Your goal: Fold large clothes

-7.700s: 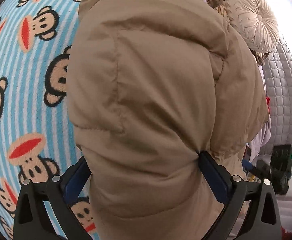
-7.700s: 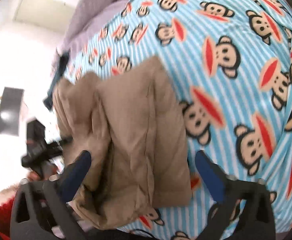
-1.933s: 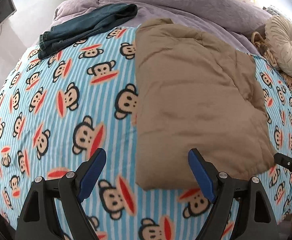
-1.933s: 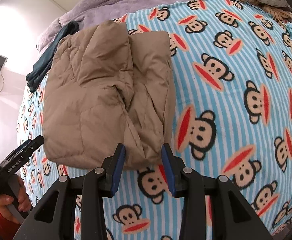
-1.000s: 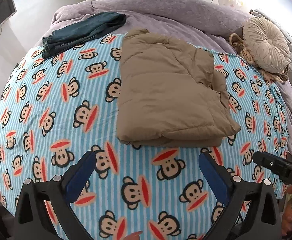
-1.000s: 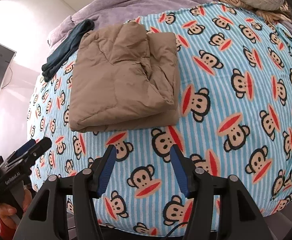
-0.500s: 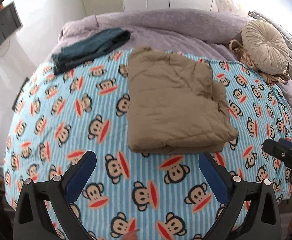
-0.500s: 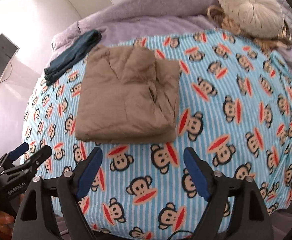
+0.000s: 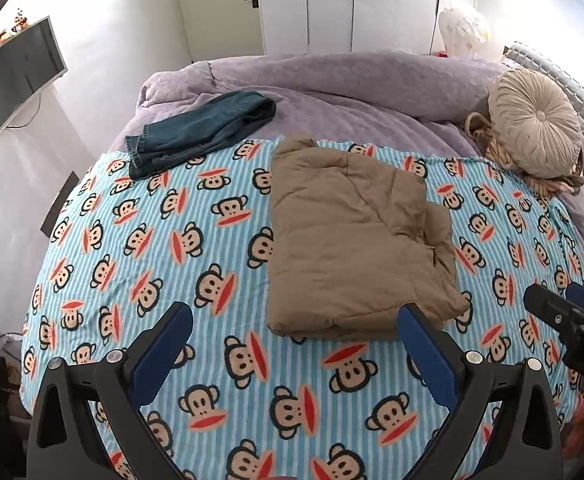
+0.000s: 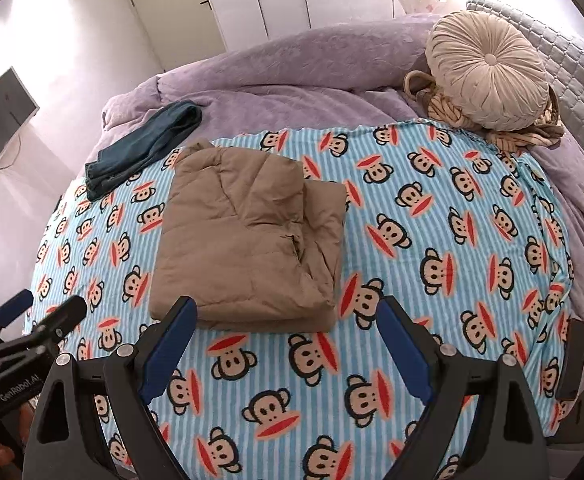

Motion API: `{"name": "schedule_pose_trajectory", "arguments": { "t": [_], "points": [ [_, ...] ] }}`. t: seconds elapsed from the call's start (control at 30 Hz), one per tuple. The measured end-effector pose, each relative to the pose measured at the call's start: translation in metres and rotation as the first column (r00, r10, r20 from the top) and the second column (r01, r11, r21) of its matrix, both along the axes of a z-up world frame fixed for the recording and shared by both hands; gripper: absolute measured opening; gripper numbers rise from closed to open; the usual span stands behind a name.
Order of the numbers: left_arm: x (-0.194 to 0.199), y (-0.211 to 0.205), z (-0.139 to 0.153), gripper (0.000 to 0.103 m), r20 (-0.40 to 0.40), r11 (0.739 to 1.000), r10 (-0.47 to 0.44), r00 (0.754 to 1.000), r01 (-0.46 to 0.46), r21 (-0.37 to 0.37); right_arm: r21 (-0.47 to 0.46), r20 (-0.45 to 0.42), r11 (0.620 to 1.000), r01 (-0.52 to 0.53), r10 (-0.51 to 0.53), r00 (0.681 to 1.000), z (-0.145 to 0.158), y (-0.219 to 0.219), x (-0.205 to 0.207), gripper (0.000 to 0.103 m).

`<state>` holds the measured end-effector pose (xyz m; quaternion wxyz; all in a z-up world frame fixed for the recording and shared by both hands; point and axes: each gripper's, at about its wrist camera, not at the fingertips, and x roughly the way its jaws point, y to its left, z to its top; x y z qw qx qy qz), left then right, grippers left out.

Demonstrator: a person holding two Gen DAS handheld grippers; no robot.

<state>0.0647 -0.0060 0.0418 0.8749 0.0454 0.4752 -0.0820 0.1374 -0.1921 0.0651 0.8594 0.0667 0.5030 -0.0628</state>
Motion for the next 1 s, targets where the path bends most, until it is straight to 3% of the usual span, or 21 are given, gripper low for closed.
{"name": "schedule_pose_trajectory", "arguments": {
  "t": [1.0],
  "points": [
    [-0.0028,0.0077,0.0015,0.102,-0.017,0.999,0.049,0.999,-0.049,-0.004,-0.028,-0.017,1.0,-0.007,0.006,1.0,0.0014,0.0078,0.0013,0.093]
  ]
}}
